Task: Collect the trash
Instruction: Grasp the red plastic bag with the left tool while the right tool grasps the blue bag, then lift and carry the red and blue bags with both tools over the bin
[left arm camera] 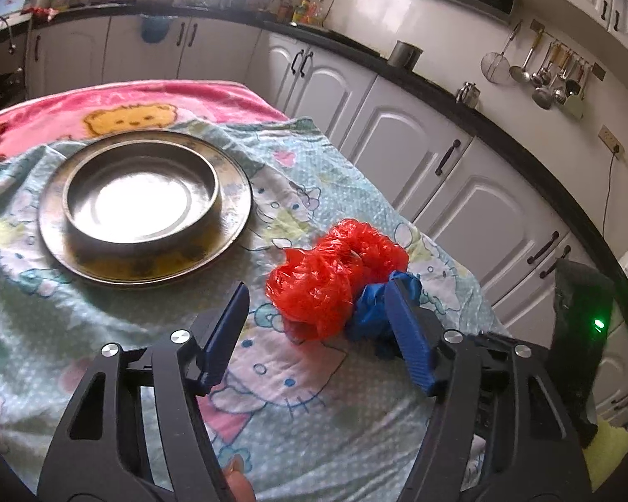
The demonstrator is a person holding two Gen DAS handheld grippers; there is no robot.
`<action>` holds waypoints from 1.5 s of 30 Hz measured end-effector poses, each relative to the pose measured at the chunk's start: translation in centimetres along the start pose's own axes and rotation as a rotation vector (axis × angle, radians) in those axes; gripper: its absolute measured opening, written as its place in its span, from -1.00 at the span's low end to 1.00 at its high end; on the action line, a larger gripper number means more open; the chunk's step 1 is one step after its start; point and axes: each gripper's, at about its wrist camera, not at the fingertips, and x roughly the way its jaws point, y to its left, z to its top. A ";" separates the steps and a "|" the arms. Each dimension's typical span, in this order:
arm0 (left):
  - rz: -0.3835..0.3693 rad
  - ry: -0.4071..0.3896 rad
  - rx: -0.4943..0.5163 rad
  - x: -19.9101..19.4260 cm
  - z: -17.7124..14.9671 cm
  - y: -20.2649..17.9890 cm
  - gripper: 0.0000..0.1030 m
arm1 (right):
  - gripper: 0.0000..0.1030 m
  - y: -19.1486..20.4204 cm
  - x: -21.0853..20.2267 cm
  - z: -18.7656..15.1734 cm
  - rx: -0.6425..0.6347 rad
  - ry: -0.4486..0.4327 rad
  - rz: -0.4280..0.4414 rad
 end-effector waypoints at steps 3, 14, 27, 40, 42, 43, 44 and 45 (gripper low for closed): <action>-0.001 0.028 -0.011 1.2 0.1 0.0 -0.14 | -0.86 0.3 -0.5 -0.3 -0.009 -0.004 0.025; -0.041 0.057 0.016 1.3 -1.2 -1.3 -0.89 | -0.94 0.0 -5.6 -5.0 0.000 -0.017 0.006; 0.002 -0.043 0.090 -4.1 -2.2 -2.8 -0.89 | -0.05 -1.7 -5.3 -2.8 0.071 -0.056 0.008; -0.014 -0.140 0.113 -9.6 -2.8 -4.0 -0.89 | -0.94 0.0 -1.7 -0.9 -0.029 -0.006 -0.009; -0.028 -0.145 0.122 -9.9 -2.8 -4.5 -0.89 | -0.95 -0.2 -3.2 -1.5 -0.018 -0.025 -0.014; -0.034 -0.149 0.128 -10.1 -2.9 -4.9 -0.89 | -0.95 -0.3 -4.0 -1.8 -0.019 -0.039 -0.013; -0.039 -0.151 0.134 -10.2 -3.0 -5.2 -0.89 | -0.95 -0.4 -4.7 -2.0 -0.019 -0.048 -0.014; -0.046 -0.154 0.142 -10.3 -3.1 -5.7 -0.89 | -0.95 -0.6 -5.8 -2.4 -0.015 -0.062 -0.016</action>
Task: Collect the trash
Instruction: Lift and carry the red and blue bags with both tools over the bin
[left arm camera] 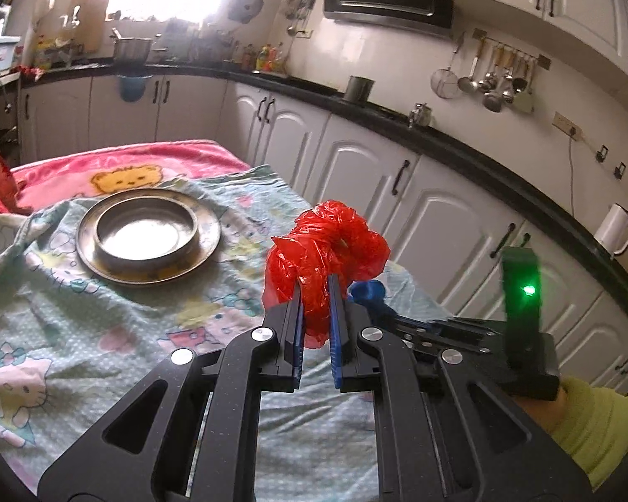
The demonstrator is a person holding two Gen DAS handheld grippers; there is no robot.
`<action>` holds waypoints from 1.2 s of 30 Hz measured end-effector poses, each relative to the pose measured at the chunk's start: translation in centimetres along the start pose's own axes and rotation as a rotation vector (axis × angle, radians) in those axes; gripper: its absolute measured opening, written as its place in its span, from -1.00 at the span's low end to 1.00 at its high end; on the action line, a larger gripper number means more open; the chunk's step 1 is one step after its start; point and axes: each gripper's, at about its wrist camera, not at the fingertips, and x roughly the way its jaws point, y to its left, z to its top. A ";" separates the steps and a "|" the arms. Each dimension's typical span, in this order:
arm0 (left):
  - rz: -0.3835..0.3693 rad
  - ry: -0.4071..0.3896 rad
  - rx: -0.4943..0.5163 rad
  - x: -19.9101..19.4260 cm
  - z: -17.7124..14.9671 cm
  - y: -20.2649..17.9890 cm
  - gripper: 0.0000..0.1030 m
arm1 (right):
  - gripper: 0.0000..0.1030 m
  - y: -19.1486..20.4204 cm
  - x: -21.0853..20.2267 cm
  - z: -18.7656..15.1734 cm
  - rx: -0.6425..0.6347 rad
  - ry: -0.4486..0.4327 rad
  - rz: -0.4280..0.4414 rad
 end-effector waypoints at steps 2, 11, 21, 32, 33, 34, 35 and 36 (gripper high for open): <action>-0.015 -0.005 0.010 -0.1 0.0 -0.9 -0.89 | -0.95 -0.8 -2.2 -0.8 0.018 -0.019 -0.004; -0.095 0.004 0.083 0.0 -0.6 -6.0 -0.89 | -0.95 -4.4 -11.0 -4.9 0.119 -0.098 -0.051; -0.182 0.026 0.187 0.1 -1.9 -11.7 -0.89 | -0.95 -7.9 -18.3 -9.2 0.205 -0.163 -0.140; -0.255 0.060 0.274 0.0 -3.9 -16.2 -0.89 | -0.95 -9.7 -23.1 -13.2 0.252 -0.201 -0.248; -0.261 0.064 0.282 0.0 -4.1 -16.5 -0.89 | -0.95 -9.8 -23.4 -13.5 0.253 -0.204 -0.257; -0.268 0.069 0.292 0.1 -4.3 -16.9 -0.89 | -0.95 -9.9 -23.8 -13.9 0.255 -0.208 -0.270; -0.273 0.071 0.298 0.0 -4.5 -17.2 -0.89 | -0.95 -9.9 -24.2 -14.4 0.257 -0.213 -0.285; -0.278 0.075 0.305 0.0 -4.8 -17.5 -0.89 | -0.95 -10.0 -24.5 -14.7 0.259 -0.215 -0.295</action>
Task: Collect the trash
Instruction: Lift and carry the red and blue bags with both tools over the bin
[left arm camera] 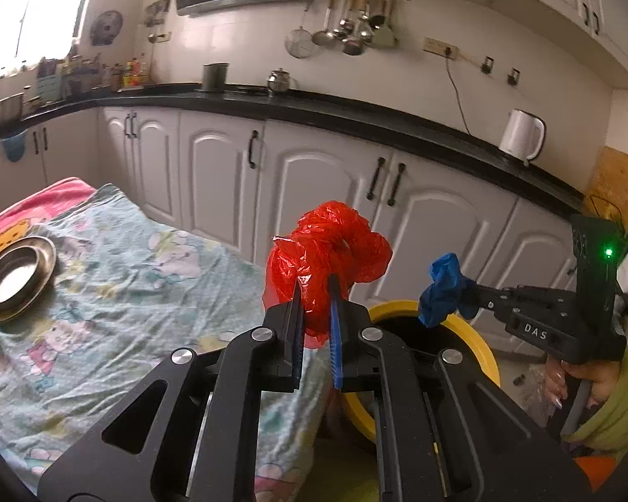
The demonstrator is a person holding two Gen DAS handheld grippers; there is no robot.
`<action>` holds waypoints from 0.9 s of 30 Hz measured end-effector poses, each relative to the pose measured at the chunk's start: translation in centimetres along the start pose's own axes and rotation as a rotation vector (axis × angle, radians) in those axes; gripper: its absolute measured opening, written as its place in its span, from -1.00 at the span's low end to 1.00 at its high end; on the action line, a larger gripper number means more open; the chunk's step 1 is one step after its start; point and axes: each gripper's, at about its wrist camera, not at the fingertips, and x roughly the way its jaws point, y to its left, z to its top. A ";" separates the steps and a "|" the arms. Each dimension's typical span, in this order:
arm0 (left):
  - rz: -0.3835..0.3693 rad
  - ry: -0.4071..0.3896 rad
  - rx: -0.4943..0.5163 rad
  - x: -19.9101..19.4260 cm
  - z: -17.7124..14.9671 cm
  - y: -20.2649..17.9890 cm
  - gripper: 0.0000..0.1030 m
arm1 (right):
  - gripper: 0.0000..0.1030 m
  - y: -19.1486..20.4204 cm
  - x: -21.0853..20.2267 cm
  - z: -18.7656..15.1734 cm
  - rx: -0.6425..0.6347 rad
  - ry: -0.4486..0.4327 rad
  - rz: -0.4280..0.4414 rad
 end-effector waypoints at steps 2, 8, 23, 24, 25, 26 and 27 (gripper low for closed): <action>-0.014 0.009 0.012 0.3 -0.2 -0.7 -0.89 | -0.95 -0.7 -0.8 -0.6 0.004 -0.010 -0.029; -0.048 0.033 0.056 1.2 -0.9 -3.0 -0.89 | -0.95 -2.5 -2.1 -2.3 0.033 -0.008 -0.080; -0.114 0.138 0.169 4.2 -4.0 -7.8 -0.89 | -0.95 -5.8 -3.3 -5.8 0.103 0.020 -0.151; -0.117 0.144 0.175 4.4 -4.2 -8.1 -0.89 | -0.95 -6.0 -3.4 -6.0 0.110 0.022 -0.152; -0.121 0.152 0.184 4.7 -4.5 -8.4 -0.89 | -0.95 -6.2 -3.3 -6.1 0.115 0.024 -0.153; -0.123 0.160 0.188 4.8 -4.7 -8.6 -0.89 | -0.95 -6.4 -3.3 -6.3 0.123 0.025 -0.156; -0.126 0.168 0.191 5.1 -4.8 -8.8 -0.89 | -0.95 -6.5 -3.3 -6.5 0.126 0.026 -0.158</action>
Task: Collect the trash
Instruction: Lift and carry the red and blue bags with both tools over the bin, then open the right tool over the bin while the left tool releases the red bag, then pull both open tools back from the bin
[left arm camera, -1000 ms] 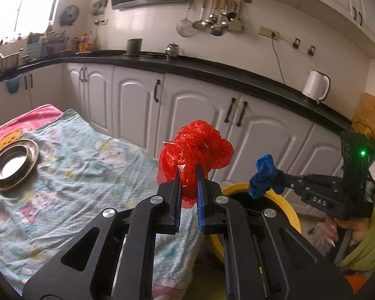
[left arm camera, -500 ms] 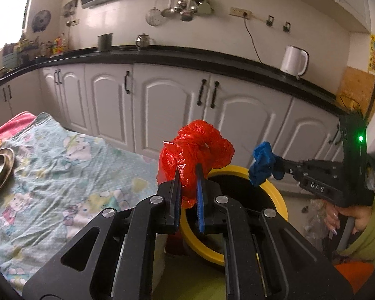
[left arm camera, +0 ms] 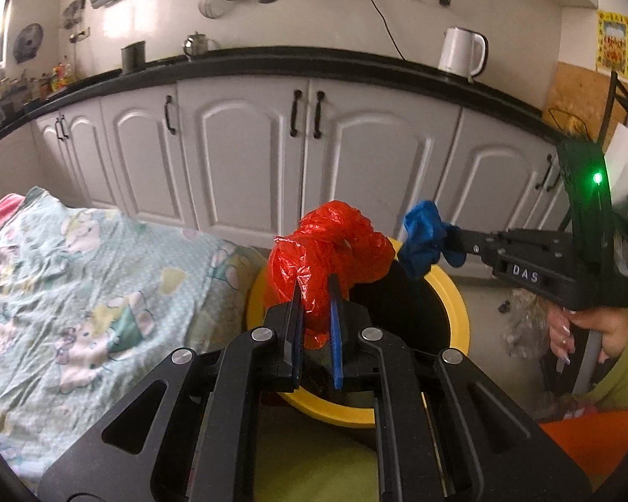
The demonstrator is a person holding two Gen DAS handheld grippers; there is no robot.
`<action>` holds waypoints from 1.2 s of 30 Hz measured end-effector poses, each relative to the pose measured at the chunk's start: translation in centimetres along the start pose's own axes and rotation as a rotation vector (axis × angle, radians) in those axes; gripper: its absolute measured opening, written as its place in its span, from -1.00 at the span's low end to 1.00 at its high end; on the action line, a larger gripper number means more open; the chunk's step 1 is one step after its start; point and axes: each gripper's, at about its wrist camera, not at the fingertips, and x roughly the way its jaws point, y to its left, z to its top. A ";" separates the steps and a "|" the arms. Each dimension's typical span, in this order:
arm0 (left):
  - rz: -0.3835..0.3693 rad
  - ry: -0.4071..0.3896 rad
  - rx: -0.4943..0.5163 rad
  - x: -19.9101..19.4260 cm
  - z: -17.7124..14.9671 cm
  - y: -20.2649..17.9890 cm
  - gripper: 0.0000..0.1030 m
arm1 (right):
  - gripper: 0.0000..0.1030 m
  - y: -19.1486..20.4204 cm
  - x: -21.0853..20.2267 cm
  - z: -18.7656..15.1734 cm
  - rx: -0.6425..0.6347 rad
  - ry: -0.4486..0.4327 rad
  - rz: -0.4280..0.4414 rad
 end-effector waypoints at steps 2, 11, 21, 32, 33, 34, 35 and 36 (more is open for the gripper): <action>-0.004 0.018 0.006 0.6 -0.3 -0.3 -0.89 | -0.95 -0.2 0.2 -0.1 0.007 0.005 0.000; -0.017 0.090 -0.004 3.0 -1.2 -0.5 -0.89 | -0.95 -0.4 1.7 -0.5 0.025 0.036 0.009; -0.026 0.120 -0.014 4.6 -1.5 -0.4 -0.50 | -0.92 -0.6 2.8 -0.9 0.050 0.067 0.018; -0.002 0.101 -0.084 3.3 -1.2 1.4 0.25 | -0.29 -0.9 2.4 -0.9 0.068 0.059 0.013; 0.002 0.095 -0.095 2.9 -1.1 1.8 0.38 | -0.22 -0.8 2.3 -0.8 0.066 0.058 0.012; 0.010 0.087 -0.109 2.5 -0.9 2.3 0.55 | -0.14 -0.6 2.1 -0.7 0.066 0.055 0.014; 0.016 0.078 -0.118 2.1 -0.8 2.5 0.63 | -0.09 -0.4 1.9 -0.5 0.064 0.048 0.016; 0.023 0.068 -0.126 1.8 -0.7 2.8 0.73 | 0.04 -0.2 1.5 -0.3 0.062 0.039 0.016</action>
